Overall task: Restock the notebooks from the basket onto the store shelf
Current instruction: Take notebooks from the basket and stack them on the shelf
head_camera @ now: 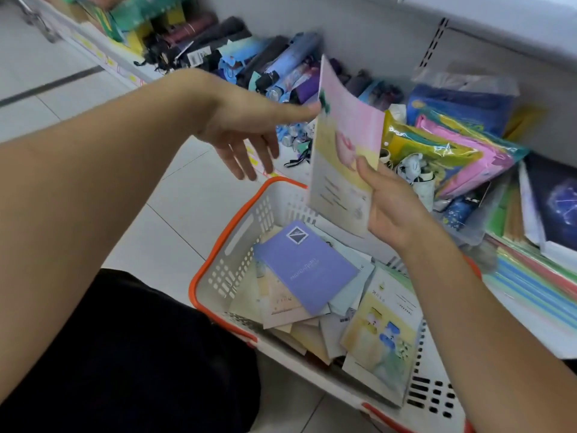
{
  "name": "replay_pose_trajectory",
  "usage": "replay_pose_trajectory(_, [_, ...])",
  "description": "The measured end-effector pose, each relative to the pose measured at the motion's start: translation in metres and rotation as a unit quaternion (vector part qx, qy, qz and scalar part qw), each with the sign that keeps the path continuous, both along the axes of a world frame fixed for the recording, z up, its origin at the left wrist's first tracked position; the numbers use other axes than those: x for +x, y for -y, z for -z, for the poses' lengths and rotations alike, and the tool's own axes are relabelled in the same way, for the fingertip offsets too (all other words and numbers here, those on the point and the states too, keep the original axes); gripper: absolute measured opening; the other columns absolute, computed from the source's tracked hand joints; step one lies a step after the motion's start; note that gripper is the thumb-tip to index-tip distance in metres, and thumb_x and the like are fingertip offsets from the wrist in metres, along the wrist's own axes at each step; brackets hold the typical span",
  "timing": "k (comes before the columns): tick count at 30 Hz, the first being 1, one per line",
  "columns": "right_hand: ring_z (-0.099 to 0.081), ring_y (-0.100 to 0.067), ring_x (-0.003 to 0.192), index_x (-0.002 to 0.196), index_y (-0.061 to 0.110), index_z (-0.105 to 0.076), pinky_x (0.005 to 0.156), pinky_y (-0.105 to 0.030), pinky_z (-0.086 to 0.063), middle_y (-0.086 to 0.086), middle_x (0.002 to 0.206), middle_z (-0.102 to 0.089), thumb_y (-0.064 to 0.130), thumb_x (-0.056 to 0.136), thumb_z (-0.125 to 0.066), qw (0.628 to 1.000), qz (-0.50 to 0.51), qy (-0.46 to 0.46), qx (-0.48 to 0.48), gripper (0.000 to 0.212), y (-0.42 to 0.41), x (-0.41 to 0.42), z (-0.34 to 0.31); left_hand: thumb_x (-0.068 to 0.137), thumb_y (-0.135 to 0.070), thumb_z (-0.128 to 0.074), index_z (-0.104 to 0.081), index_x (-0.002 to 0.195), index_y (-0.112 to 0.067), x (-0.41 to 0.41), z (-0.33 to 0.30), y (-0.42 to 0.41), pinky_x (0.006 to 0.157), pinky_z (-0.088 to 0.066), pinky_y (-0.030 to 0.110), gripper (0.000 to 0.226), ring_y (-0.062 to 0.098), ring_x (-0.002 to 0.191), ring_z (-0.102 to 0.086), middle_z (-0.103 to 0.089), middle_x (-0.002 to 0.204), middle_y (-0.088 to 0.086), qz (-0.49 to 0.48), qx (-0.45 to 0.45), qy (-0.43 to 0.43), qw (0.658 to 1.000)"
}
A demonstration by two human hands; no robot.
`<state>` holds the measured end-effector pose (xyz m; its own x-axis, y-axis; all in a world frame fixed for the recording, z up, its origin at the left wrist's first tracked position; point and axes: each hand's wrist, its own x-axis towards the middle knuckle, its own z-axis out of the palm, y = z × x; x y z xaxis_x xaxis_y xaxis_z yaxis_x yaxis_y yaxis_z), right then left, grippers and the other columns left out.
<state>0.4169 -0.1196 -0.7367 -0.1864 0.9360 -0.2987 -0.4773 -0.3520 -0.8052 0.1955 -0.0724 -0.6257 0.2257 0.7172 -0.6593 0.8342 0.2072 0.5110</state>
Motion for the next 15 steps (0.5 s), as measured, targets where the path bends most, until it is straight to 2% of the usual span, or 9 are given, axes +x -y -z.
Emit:
replay_pose_trajectory(3, [-0.071, -0.024, 0.101, 0.126, 0.015, -0.062, 0.080, -0.040, -0.060, -0.011, 0.124, -0.068, 0.025, 0.103, -0.049, 0.999, 0.013, -0.034, 0.006, 0.028, -0.004, -0.024, -0.005, 0.084, -0.066, -0.043, -0.066, 0.119, -0.016, 0.011, -0.009, 0.006, 0.079, -0.059, 0.039, 0.065, 0.027, 0.091, -0.073, -0.074, 0.110, 0.005, -0.006, -0.019, 0.154, 0.988])
replay_pose_trajectory(5, [-0.070, -0.024, 0.102, 0.125, 0.017, -0.063, 0.087, -0.044, -0.058, -0.010, 0.123, -0.069, 0.043, 0.102, -0.045, 0.999, -0.020, -0.026, -0.020, 0.039, -0.004, -0.030, 0.011, 0.096, -0.041, -0.052, -0.066, 0.110, -0.012, 0.018, -0.010, 0.004, 0.069, -0.062, 0.033, 0.035, 0.022, 0.087, -0.074, -0.075, 0.102, 0.006, -0.050, 0.058, 0.146, 0.986])
replay_pose_trajectory(7, [-0.070, -0.020, 0.081, 0.110, 0.012, -0.068, 0.079, -0.042, -0.059, -0.004, 0.095, -0.073, 0.062, 0.096, -0.042, 0.988, -0.039, 0.140, -0.052, 0.058, -0.001, -0.029, 0.044, 0.098, -0.029, -0.056, -0.062, 0.105, -0.009, 0.019, -0.010, 0.000, 0.063, -0.061, 0.030, 0.022, 0.021, 0.078, -0.075, -0.075, 0.093, 0.007, -0.078, 0.158, 0.068, 0.982])
replay_pose_trajectory(8, [-0.063, -0.017, 0.069, 0.096, 0.009, -0.066, 0.067, -0.037, -0.055, 0.000, 0.078, -0.066, 0.067, 0.093, -0.046, 0.947, -0.061, 0.313, -0.041, 0.060, 0.002, -0.025, 0.066, 0.099, -0.029, -0.055, -0.060, 0.107, -0.009, 0.019, -0.010, -0.001, 0.065, -0.060, 0.032, 0.022, 0.024, 0.077, -0.074, -0.074, 0.091, 0.008, -0.086, 0.194, 0.030, 0.977])
replay_pose_trajectory(9, [-0.057, -0.017, 0.068, 0.090, 0.012, -0.058, 0.061, -0.033, -0.047, 0.002, 0.076, -0.056, 0.070, 0.087, -0.053, 0.865, -0.115, 0.488, -0.026, 0.059, 0.009, -0.020, 0.090, 0.099, -0.029, -0.053, -0.057, 0.109, -0.009, 0.019, -0.010, -0.002, 0.070, -0.059, 0.034, 0.022, 0.025, 0.076, -0.073, -0.073, 0.090, 0.009, -0.095, 0.218, 0.001, 0.971])
replay_pose_trajectory(10, [-0.057, -0.020, 0.081, 0.099, 0.014, -0.054, 0.062, -0.033, -0.043, 0.002, 0.088, -0.054, 0.072, 0.078, -0.063, 0.773, -0.178, 0.608, -0.030, 0.062, 0.017, -0.015, 0.113, 0.100, -0.028, -0.051, -0.054, 0.109, -0.010, 0.017, -0.011, -0.003, 0.072, -0.059, 0.037, 0.020, 0.026, 0.075, -0.072, -0.071, 0.088, 0.010, -0.108, 0.235, -0.017, 0.966])
replay_pose_trajectory(11, [-0.055, -0.024, 0.102, 0.118, 0.015, -0.050, 0.071, -0.035, -0.046, -0.002, 0.110, -0.053, 0.073, 0.068, -0.071, 0.705, -0.232, 0.668, -0.050, 0.079, 0.026, -0.010, 0.133, 0.100, -0.027, -0.050, -0.052, 0.107, -0.010, 0.015, -0.011, -0.004, 0.069, -0.060, 0.036, 0.018, 0.025, 0.072, -0.070, -0.069, 0.083, 0.009, -0.121, 0.247, -0.025, 0.961])
replay_pose_trajectory(13, [-0.041, -0.032, 0.129, 0.139, 0.012, -0.036, 0.091, -0.044, -0.048, -0.010, 0.140, -0.039, 0.073, 0.057, -0.079, 0.646, -0.265, 0.712, -0.078, 0.112, 0.038, -0.005, 0.158, 0.100, -0.023, -0.051, -0.049, 0.106, -0.008, 0.009, -0.009, -0.006, 0.051, -0.057, 0.032, 0.016, 0.024, 0.067, -0.068, -0.065, 0.077, 0.008, -0.141, 0.257, -0.031, 0.956])
replay_pose_trajectory(15, [-0.042, -0.033, 0.130, 0.141, 0.010, -0.034, 0.094, -0.047, -0.048, -0.012, 0.139, -0.040, 0.071, 0.056, -0.082, 0.639, -0.248, 0.720, -0.108, 0.115, 0.039, -0.004, 0.159, 0.101, -0.021, -0.049, -0.047, 0.107, -0.006, 0.004, -0.006, -0.009, 0.042, -0.054, 0.030, 0.016, 0.025, 0.065, -0.066, -0.062, 0.077, 0.009, -0.146, 0.259, -0.043, 0.954])
